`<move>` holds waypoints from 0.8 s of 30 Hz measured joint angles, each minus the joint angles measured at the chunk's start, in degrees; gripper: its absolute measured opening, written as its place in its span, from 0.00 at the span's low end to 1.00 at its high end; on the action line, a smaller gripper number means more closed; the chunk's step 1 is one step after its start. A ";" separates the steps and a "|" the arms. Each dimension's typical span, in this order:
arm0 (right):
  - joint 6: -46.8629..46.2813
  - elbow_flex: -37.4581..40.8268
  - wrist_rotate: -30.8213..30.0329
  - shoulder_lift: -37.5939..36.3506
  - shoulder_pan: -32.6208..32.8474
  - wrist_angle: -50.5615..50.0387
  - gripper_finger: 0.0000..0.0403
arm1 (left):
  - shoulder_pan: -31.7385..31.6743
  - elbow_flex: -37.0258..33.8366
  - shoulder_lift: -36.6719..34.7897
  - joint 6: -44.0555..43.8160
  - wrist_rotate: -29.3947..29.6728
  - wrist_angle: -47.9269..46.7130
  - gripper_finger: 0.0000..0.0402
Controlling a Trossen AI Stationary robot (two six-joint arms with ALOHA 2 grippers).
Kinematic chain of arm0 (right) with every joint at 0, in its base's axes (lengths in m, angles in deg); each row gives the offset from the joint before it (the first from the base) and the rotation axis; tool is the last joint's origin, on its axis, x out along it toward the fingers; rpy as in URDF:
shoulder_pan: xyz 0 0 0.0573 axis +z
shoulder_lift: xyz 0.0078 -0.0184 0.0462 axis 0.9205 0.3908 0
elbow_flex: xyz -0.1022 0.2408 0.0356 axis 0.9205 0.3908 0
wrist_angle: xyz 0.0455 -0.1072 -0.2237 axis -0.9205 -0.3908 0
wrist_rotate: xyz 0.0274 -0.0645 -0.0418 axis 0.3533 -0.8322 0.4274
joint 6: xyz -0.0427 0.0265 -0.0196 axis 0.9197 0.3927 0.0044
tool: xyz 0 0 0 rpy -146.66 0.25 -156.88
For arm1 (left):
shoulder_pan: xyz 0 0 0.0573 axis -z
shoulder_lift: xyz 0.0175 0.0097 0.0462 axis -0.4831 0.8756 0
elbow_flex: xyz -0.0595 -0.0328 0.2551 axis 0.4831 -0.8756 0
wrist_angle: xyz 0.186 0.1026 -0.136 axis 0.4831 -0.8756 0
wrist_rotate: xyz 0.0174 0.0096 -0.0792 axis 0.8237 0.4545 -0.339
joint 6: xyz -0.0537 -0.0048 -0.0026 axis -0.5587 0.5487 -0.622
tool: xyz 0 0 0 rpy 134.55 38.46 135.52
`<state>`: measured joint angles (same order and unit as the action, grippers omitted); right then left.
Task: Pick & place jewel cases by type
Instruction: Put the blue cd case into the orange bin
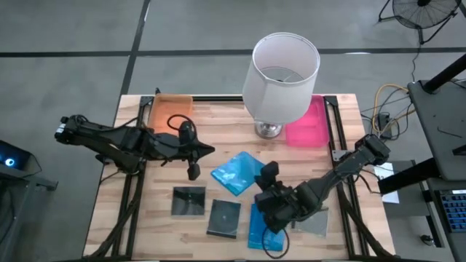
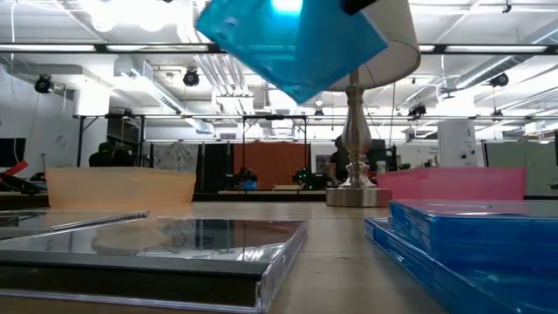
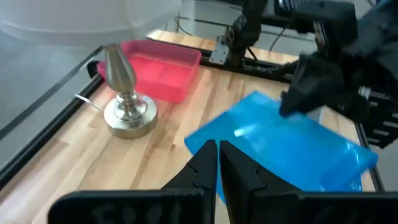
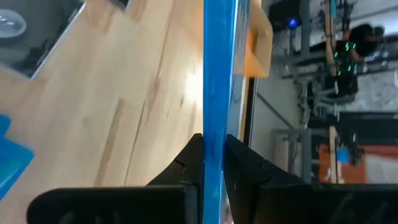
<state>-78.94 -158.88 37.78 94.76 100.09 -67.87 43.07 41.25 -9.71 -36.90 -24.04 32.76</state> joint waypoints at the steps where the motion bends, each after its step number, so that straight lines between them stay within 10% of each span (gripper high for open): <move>1: 2.31 0.03 0.00 0.11 -0.53 1.96 0.07 | -0.08 0.00 -0.26 0.00 0.08 0.00 0.00; 24: 34.52 0.59 8.66 6.69 -14.94 26.89 0.07 | -0.11 0.00 -4.43 -0.59 1.07 -3.56 0.00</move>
<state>-44.42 -158.28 46.44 101.45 85.15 -40.98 42.96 41.25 -14.14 -37.49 -22.97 29.20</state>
